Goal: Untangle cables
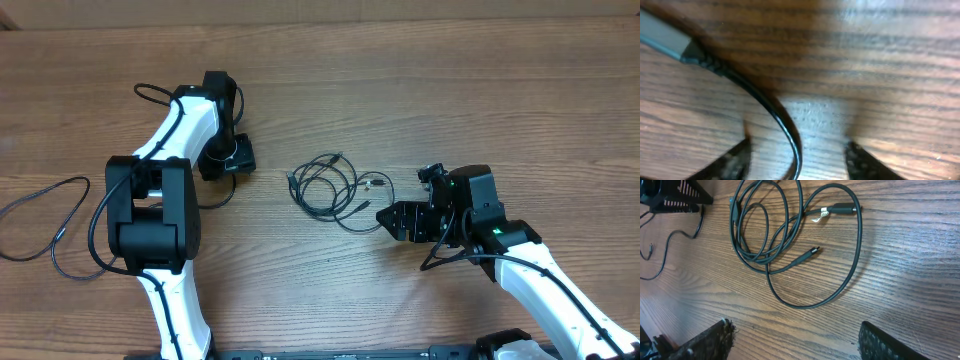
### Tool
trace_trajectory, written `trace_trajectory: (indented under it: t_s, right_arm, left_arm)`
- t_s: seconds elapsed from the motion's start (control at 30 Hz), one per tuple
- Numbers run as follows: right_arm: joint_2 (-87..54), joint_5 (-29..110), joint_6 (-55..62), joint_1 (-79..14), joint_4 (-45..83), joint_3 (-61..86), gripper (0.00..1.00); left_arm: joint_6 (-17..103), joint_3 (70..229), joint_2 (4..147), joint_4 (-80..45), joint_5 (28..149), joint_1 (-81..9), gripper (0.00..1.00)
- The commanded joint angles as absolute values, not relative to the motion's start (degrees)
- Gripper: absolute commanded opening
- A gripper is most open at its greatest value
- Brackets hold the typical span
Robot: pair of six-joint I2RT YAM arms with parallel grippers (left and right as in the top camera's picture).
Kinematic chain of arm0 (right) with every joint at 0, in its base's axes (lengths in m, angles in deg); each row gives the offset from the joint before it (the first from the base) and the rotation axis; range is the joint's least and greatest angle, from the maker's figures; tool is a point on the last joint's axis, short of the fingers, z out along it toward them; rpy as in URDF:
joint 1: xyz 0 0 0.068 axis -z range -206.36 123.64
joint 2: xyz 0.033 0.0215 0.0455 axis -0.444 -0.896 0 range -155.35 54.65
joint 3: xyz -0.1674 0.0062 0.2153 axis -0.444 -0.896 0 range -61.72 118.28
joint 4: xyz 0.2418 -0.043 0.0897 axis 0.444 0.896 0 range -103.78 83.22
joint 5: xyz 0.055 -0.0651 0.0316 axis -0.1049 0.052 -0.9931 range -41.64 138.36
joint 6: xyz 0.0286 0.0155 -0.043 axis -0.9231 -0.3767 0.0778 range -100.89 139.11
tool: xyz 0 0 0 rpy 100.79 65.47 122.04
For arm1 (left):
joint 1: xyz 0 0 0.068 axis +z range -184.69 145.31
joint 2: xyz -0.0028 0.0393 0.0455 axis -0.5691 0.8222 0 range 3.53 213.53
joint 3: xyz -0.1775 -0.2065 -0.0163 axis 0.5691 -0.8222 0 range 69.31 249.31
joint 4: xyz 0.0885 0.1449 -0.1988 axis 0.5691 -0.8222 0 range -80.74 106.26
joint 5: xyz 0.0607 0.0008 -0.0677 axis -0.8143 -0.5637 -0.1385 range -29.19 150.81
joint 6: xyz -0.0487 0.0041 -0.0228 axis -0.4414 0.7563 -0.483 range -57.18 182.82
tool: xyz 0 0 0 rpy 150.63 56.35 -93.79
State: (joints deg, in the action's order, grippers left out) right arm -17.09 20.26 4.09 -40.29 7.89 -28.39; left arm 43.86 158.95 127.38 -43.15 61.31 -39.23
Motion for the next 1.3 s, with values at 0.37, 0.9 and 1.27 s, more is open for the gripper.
trace_trajectory:
  t_s: [0.37, 0.9, 1.27]
  right_arm:
    - [-17.11, 20.28, 4.17, -40.49, 7.6, -27.83, 0.78]
    - [-17.11, 20.48, 4.17, -40.49, 8.37, -27.83, 0.79]
    - [-17.11, 20.76, 4.17, -40.49, 8.39, -27.83, 0.79]
  left_arm:
    - [44.54, 157.12, 128.87, -47.26, 60.19, -39.36, 0.04]
    - [36.03, 185.25, 116.5, -55.5, 60.17, -22.83, 0.04]
    - [21.08, 186.34, 114.88, -62.74, 56.61, -3.86, 0.04]
